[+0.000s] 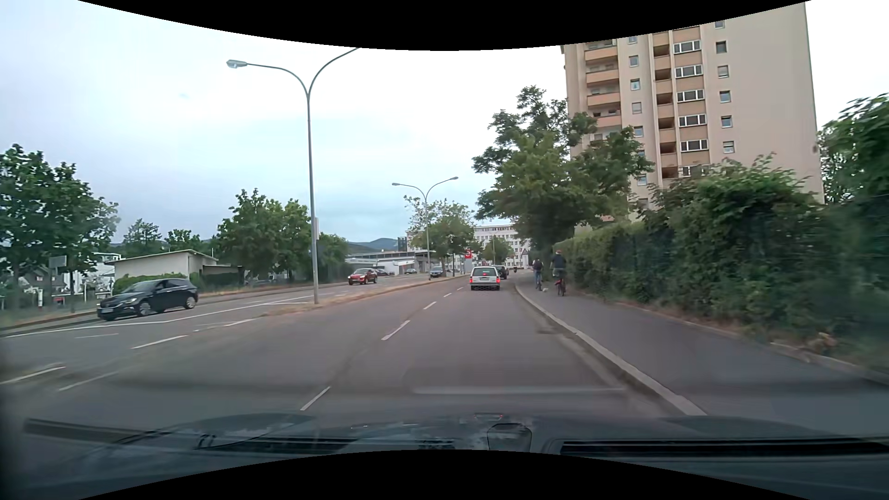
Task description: Follow the waypoints while adhering to traffic rules and regulations
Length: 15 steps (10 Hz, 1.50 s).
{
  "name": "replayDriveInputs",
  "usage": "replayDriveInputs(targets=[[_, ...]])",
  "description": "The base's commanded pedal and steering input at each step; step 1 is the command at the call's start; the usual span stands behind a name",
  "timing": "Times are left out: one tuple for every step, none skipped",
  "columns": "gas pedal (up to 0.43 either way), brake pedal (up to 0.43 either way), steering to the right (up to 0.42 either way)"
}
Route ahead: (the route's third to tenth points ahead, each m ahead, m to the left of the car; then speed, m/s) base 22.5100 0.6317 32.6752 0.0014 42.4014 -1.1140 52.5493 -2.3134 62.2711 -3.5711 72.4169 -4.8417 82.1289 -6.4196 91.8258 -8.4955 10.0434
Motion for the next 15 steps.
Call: replayDriveInputs(targets=[[0.067, 0.000, 0.009], [0.067, 0.000, 0.008], [0.067, 0.000, 0.008], [0.067, 0.000, 0.008], [0.067, 0.000, 0.007], [0.067, 0.000, 0.007], [0.079, 0.000, 0.008], [0.087, 0.000, 0.008], [0.087, 0.000, 0.007], [0.110, 0.000, 0.007], [0.110, 0.000, 0.008], [0.110, 0.000, 0.007], [0.110, 0.000, 0.007], [0.110, 0.000, 0.007], [0.110, 0.000, 0.007]])
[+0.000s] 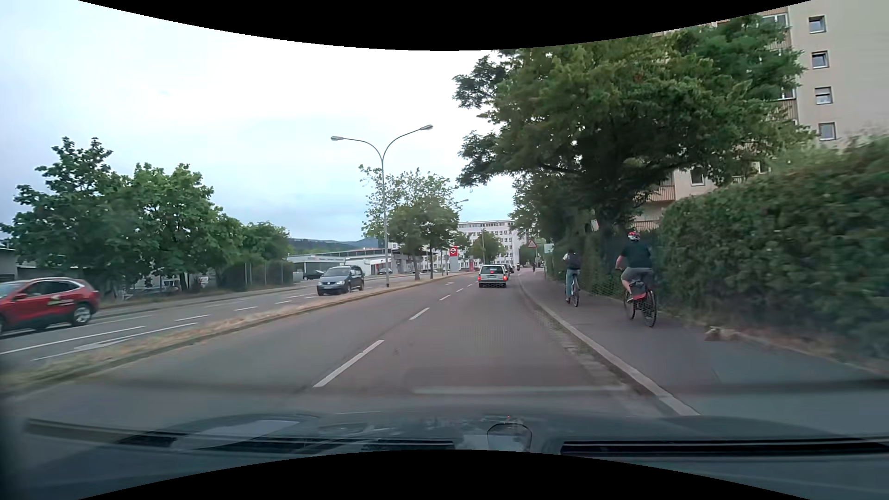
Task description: Follow the waypoints while adhering to traffic rules and regulations
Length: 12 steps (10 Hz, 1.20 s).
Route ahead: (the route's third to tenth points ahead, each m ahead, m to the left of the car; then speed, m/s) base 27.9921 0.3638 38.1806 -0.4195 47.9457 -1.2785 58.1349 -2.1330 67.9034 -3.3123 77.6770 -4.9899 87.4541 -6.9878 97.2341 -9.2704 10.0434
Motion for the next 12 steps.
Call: replayDriveInputs(targets=[[0.110, 0.000, 0.007], [0.110, 0.000, 0.007], [0.110, 0.000, 0.009], [0.110, 0.000, 0.010], [0.110, 0.000, 0.009], [0.110, 0.000, 0.010], [0.110, 0.000, 0.010], [0.110, 0.000, 0.010], [0.098, 0.000, 0.010], [0.098, 0.000, 0.009], [0.087, 0.000, 0.010], [0.079, 0.000, 0.010]])
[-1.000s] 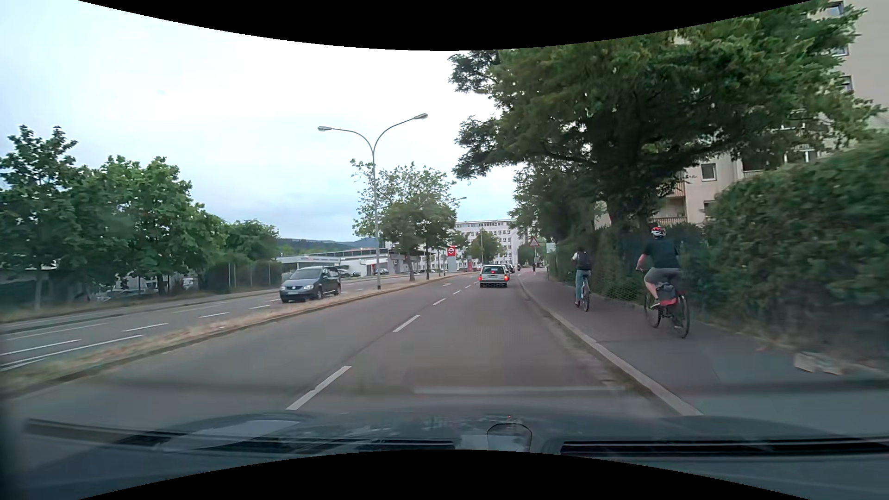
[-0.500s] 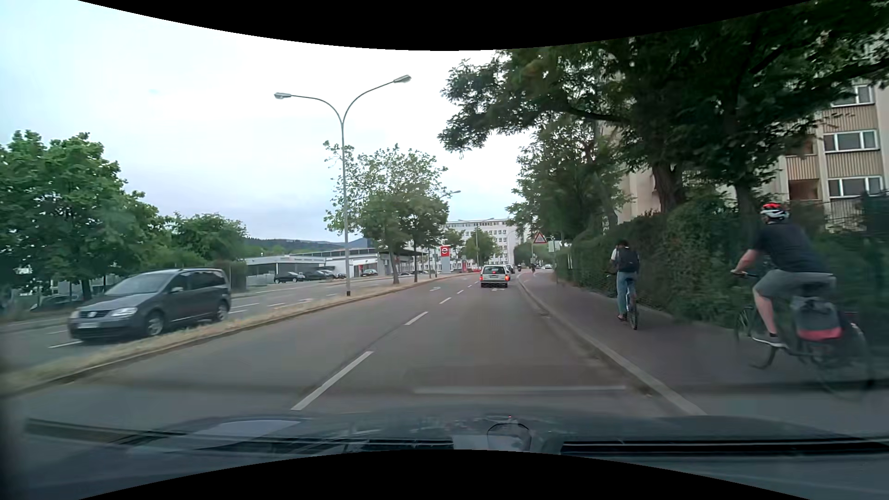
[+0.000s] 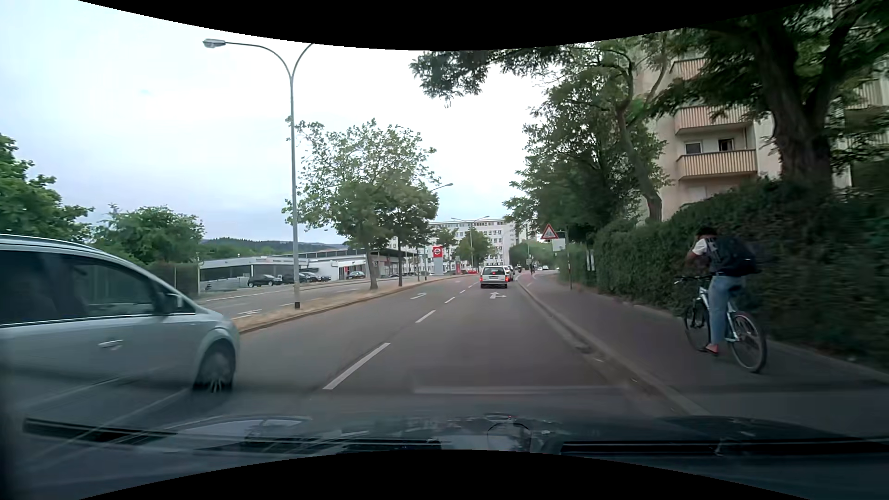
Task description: Follow the waypoints while adhering to traffic rules and regulations
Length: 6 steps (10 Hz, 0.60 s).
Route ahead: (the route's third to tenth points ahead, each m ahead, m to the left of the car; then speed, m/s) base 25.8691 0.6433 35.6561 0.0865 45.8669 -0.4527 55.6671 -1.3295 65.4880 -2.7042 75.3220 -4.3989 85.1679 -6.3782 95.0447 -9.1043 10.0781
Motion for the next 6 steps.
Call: replayDriveInputs(targets=[[0.079, 0.000, 0.010], [0.079, 0.000, 0.011], [0.079, 0.000, 0.014], [0.067, 0.000, 0.014], [0.067, 0.000, 0.015], [0.059, 0.000, 0.015]])
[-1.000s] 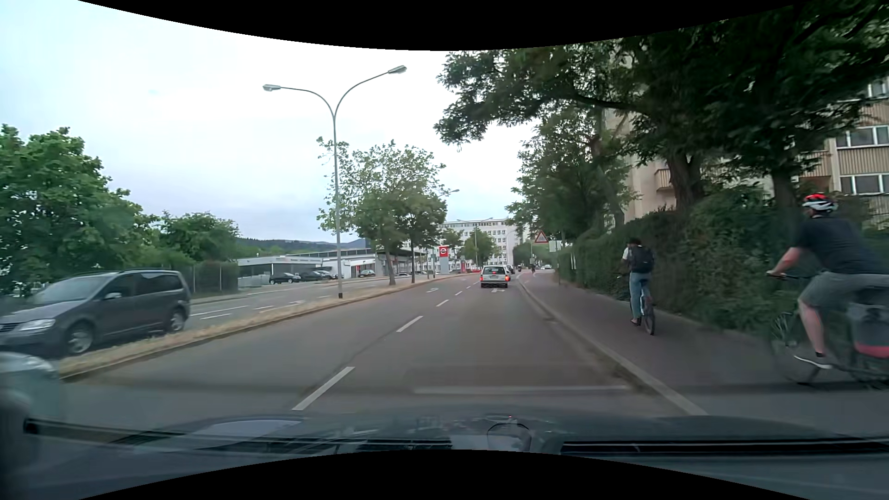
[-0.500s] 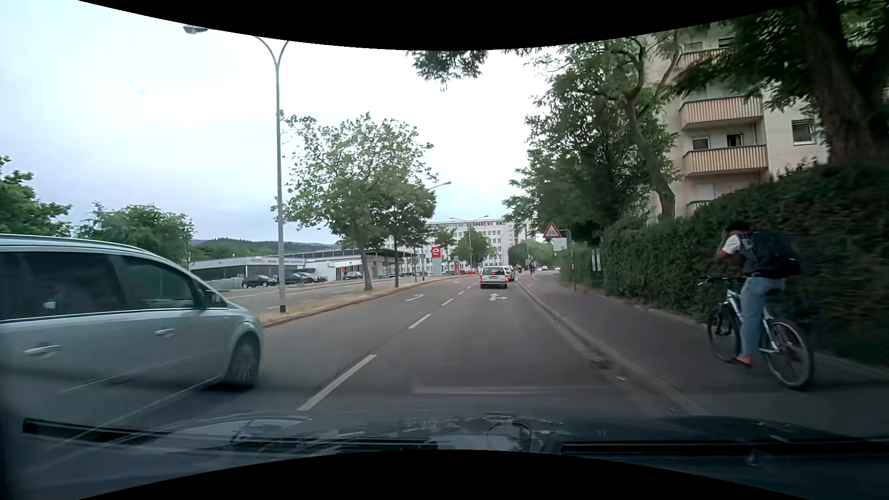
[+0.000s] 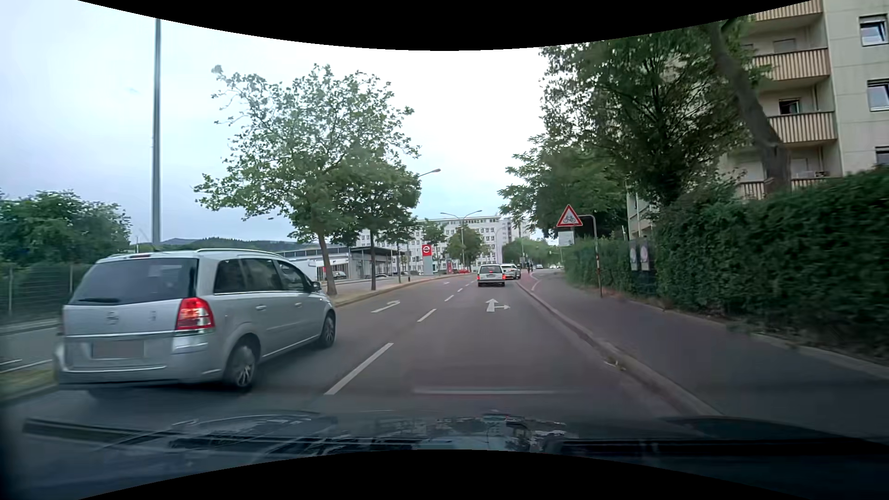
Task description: Follow the waypoints while adhering to traffic rules and regulations
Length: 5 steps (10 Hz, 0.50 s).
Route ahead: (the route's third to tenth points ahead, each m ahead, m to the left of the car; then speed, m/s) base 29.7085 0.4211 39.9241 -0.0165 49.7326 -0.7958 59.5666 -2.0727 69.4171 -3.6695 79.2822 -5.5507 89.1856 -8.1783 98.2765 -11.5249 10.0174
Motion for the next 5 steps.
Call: replayDriveInputs(targets=[[0.047, 0.000, 0.015], [0.039, 0.000, 0.015], [0.028, 0.000, 0.014], [0.020, 0.000, 0.014], [0.020, 0.000, 0.014]])
